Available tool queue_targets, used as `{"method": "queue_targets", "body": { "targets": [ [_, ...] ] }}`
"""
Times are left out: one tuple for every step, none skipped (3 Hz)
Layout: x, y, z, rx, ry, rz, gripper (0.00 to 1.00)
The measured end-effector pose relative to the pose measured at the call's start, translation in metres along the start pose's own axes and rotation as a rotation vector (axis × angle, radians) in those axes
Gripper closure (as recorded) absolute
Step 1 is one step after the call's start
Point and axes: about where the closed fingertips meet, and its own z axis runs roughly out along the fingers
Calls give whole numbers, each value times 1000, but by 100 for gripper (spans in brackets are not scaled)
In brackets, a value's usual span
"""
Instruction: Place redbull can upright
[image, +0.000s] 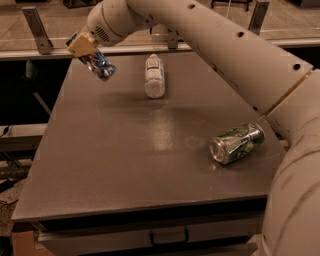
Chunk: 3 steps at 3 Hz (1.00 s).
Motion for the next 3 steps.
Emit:
{"method": "queue_targets", "body": {
  "targets": [
    [8,1,15,-6,-103,22,100],
    [-6,-5,36,23,-269,10,100],
    [-22,-15,47,54,-397,-10,100]
  ]
}}
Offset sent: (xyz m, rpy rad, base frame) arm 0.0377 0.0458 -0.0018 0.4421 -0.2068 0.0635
